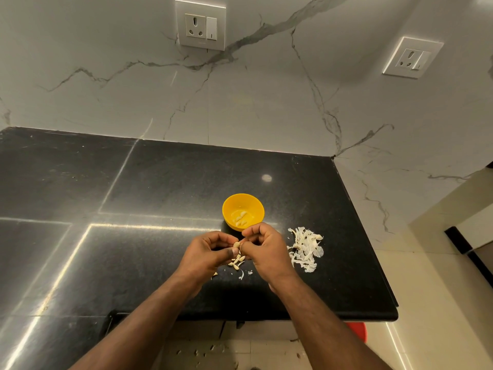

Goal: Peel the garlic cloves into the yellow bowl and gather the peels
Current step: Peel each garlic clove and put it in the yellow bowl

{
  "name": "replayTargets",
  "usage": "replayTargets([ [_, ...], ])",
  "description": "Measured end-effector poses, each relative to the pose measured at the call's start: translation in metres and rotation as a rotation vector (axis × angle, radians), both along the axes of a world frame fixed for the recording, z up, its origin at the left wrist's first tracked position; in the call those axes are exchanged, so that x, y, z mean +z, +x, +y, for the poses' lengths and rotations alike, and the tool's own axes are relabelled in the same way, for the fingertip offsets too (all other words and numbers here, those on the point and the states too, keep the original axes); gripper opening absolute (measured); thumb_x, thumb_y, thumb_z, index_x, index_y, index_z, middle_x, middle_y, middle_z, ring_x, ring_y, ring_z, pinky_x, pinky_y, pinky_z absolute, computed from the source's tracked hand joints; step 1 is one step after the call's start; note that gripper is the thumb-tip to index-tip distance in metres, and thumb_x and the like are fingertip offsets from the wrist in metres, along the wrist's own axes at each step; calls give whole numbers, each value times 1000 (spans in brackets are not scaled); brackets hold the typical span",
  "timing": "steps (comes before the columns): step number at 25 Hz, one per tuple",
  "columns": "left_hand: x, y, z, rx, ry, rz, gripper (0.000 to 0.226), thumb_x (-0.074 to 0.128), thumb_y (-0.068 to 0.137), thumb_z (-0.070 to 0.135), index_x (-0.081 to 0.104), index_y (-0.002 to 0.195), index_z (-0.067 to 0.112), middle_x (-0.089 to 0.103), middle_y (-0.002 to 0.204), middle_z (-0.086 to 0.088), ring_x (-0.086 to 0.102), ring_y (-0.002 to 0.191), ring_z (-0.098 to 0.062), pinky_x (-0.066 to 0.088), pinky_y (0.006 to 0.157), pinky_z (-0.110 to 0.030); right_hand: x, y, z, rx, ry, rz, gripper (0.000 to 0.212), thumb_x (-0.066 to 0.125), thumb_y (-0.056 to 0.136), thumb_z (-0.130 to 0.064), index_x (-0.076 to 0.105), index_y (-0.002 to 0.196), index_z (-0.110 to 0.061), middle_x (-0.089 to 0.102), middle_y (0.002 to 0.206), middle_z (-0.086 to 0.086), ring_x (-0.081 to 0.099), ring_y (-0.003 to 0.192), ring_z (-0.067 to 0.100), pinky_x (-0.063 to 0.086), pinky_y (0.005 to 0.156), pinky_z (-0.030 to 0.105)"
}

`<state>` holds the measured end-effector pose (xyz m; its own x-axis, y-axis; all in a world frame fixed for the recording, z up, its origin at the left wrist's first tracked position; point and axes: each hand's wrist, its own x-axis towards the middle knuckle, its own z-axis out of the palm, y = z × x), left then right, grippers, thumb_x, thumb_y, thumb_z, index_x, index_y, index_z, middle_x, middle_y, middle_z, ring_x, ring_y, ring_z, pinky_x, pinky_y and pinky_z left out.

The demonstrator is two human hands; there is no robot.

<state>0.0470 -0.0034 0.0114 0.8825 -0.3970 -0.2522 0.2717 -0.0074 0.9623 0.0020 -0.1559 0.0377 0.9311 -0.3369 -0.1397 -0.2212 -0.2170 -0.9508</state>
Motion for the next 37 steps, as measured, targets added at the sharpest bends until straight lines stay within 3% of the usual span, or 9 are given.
replayTargets([
  [4,2,-2,-2,5,3,-25,14,74,85,1,74,96,9,76,88,-9,71,83,-17,56,76,-31,-3,-1,4,-49,-30,10,19,73,73,-17,64,88,-23,69,76,2,63,69,13,56,74,45],
  [11,11,-1,-5,101,-141,66,13,71,89,5,72,102,8,72,86,-3,64,78,-14,50,67,-25,-15,-6,-6,-85,-150,146,16,72,81,-12,66,87,-26,70,85,-7,67,83,13,58,81,39],
  [16,7,-2,-4,45,-44,101,15,65,95,12,75,106,10,72,87,-4,64,83,-15,50,75,-30,-13,-10,-46,-102,-376,182,19,63,90,-11,77,96,-22,74,97,-9,67,87,10,52,78,26],
  [20,6,-4,-8,18,17,78,12,67,93,10,74,103,9,71,84,-7,62,77,-14,51,67,-23,-13,-12,-59,-23,-517,195,21,66,91,-13,77,108,-18,75,100,-4,63,83,4,43,71,12],
  [22,4,-2,-8,20,35,77,10,69,92,10,73,100,6,71,81,-7,62,75,-14,51,65,-22,-11,-12,-60,-35,-561,160,26,61,90,-6,78,104,-20,74,103,-4,63,85,5,44,73,14],
  [26,3,0,-5,-18,83,34,6,72,91,11,76,95,10,72,79,-4,63,72,-11,50,65,-24,8,-9,-42,117,-369,-8,26,69,91,-11,75,113,-22,73,106,-10,64,95,-2,46,82,7],
  [29,6,2,-4,-55,120,-13,3,73,89,8,75,90,10,74,77,-4,65,68,-8,49,62,-21,9,-6,-25,309,-369,27,31,72,91,-18,72,121,-23,73,111,-10,65,99,-1,48,86,10],
  [33,11,1,0,-37,75,-19,10,76,86,7,73,95,6,76,81,-5,69,72,-10,53,65,-21,5,-3,-18,230,-358,43,7,75,88,-26,77,95,-25,74,86,-12,67,82,1,56,78,28],
  [37,9,-1,5,-20,15,-5,9,73,87,2,74,95,5,76,87,-10,70,81,-17,56,72,-27,6,-5,-11,169,-159,53,6,81,83,-21,78,85,-17,75,76,-4,68,70,7,58,72,31],
])
